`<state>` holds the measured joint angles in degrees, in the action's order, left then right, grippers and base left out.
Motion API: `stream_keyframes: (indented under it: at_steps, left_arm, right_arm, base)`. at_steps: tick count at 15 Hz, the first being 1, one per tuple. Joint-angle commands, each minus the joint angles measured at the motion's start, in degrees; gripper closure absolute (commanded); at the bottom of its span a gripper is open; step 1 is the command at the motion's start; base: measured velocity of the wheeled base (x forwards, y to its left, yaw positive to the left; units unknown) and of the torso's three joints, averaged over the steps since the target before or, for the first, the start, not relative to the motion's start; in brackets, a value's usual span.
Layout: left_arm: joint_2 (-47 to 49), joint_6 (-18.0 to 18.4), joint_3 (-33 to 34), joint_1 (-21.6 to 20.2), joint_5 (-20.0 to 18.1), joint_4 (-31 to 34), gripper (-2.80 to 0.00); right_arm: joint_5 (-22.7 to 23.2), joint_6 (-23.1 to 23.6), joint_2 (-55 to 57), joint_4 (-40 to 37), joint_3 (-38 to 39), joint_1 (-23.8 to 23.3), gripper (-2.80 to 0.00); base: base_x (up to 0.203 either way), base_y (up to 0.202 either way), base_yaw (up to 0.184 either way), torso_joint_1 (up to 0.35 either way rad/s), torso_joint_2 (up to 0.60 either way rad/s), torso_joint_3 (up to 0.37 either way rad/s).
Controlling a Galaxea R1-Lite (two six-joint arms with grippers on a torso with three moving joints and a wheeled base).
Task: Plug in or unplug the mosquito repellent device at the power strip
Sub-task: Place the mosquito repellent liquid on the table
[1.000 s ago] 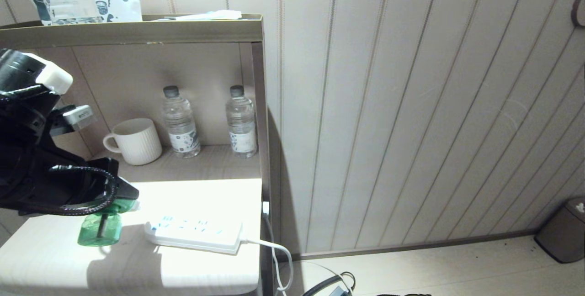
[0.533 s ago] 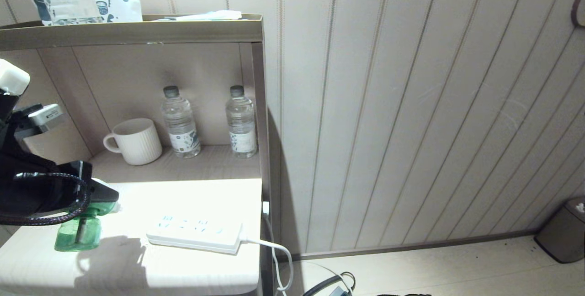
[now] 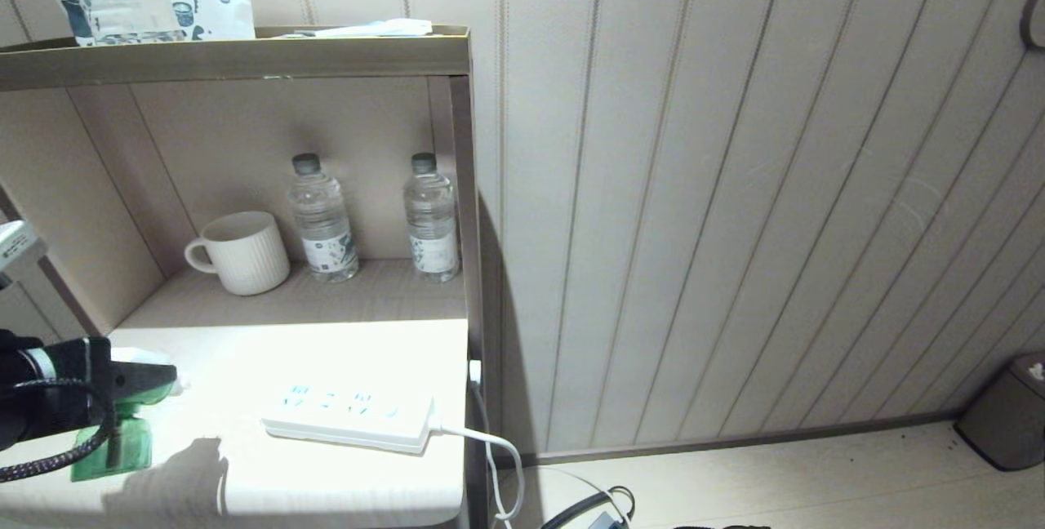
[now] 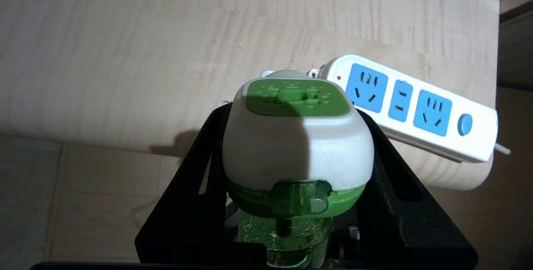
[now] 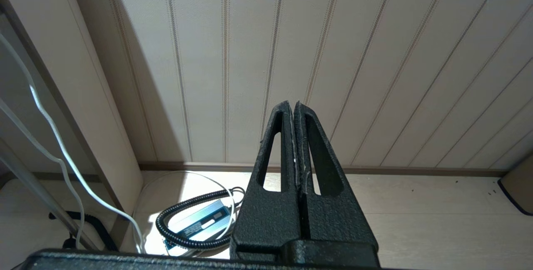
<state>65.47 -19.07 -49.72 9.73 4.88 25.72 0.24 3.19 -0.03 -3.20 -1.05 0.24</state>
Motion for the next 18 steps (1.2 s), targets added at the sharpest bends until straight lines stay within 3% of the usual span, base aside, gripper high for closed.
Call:
stream_keyframes:
  at_steps: [1, 4, 8, 11, 18]
  left_arm:
    - [-3.64, -0.03, 4.83, -0.20, 0.43, -3.30, 0.00]
    - [-4.65, 1.25, 16.60, 0.76, 3.46, -20.10, 0.00]
    - [-2.72, 7.46, 30.61, -2.36, 5.00, -58.48, 0.00]
    - [2.10, 8.68, 32.85, -7.49, 5.30, -67.93, 0.00]
    - [18.62, 9.38, 39.00, -10.52, 5.42, -95.39, 0.00]
  right_arm:
    - [0.02, 0.06, 0.03, -0.05, -0.01, 0.02, 0.00]
    - [0.02, 0.06, 0.03, -0.05, -0.01, 0.02, 0.00]
    - [0.02, 0.06, 0.03, -0.05, -0.01, 0.02, 0.00]
    - [0.02, 0.06, 0.03, -0.05, -0.01, 0.02, 0.00]
    - [0.02, 0.06, 0.03, -0.05, -0.01, 0.02, 0.00]
  base:
    - [0.000, 0.000, 0.000, 0.000, 0.00, 0.000]
    - [0.000, 0.000, 0.000, 0.000, 0.00, 0.000]
    - [0.000, 0.000, 0.000, 0.000, 0.00, 0.000]
    - [0.000, 0.000, 0.000, 0.000, 0.00, 0.000]
    - [0.000, 0.000, 0.000, 0.000, 0.00, 0.000]
